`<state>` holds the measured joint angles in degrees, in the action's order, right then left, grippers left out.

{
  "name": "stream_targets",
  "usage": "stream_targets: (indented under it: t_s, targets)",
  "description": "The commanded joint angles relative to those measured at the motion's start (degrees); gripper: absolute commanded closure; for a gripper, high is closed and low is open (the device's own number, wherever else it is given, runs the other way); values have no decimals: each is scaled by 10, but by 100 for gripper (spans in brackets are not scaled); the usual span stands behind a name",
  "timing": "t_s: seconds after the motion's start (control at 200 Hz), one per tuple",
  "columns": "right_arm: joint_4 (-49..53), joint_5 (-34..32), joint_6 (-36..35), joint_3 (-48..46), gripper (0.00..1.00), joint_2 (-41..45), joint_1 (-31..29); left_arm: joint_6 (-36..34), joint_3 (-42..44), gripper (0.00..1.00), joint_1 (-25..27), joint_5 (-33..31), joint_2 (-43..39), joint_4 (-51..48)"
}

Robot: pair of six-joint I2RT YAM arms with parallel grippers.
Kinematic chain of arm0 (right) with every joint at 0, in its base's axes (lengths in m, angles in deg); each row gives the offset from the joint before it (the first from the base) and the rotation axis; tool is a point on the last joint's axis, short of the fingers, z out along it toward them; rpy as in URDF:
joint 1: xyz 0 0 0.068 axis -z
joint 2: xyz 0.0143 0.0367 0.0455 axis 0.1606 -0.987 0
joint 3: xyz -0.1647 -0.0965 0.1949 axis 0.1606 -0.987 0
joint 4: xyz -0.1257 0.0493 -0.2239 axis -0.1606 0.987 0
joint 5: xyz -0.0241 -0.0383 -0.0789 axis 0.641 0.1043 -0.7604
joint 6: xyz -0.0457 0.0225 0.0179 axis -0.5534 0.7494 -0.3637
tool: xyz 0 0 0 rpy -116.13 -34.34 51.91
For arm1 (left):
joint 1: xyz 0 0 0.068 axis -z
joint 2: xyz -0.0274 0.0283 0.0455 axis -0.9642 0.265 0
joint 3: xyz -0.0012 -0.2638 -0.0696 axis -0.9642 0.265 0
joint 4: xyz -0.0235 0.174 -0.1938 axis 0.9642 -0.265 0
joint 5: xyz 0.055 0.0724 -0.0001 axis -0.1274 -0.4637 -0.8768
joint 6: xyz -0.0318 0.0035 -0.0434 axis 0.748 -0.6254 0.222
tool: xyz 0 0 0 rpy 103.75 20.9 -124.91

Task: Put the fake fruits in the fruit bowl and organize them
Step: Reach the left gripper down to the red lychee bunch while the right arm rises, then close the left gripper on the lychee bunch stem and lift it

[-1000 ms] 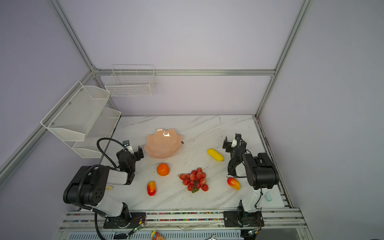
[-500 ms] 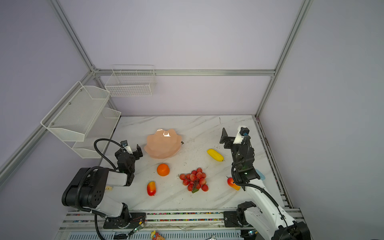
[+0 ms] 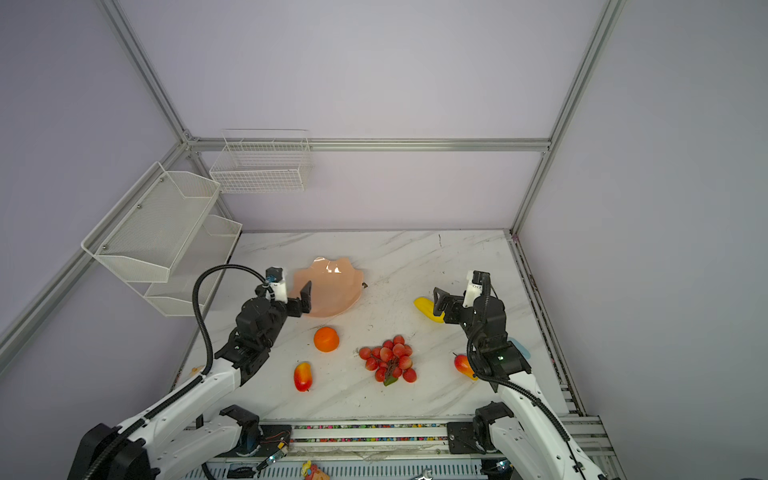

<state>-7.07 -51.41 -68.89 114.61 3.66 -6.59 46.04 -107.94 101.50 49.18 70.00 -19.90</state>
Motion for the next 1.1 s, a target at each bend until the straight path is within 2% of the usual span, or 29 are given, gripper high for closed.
stream_targets:
  t_s: [0.0, 0.095, 0.155, 0.245, 0.365, 0.63, 0.88, 1.095]
  targets:
    - [47, 64, 83, -21, 3, 6, -4, -6, -22, 20, 129, 134, -44, -92]
    - [58, 99, 102, -38, 3, 21, -5, -7, 10, 33, 247, 145, -74, -44]
    - [67, 126, 108, -47, 3, 27, -6, -12, 16, 36, 300, 130, -73, -42]
    - [87, 167, 110, -51, 3, 28, -7, -18, 9, 38, 352, 118, -50, -70]
    - [134, 203, 103, -45, 3, 36, -14, -15, -11, 38, 396, 111, 10, -98]
    - [155, 224, 101, -57, 3, 66, -18, -27, -42, 40, 453, 62, 123, -70]
    - [139, 226, 101, -57, 3, 57, -18, -41, -50, 41, 460, 28, 168, -23]
    - [122, 224, 101, -57, 3, 44, -18, -54, -59, 48, 460, 20, 187, 2]
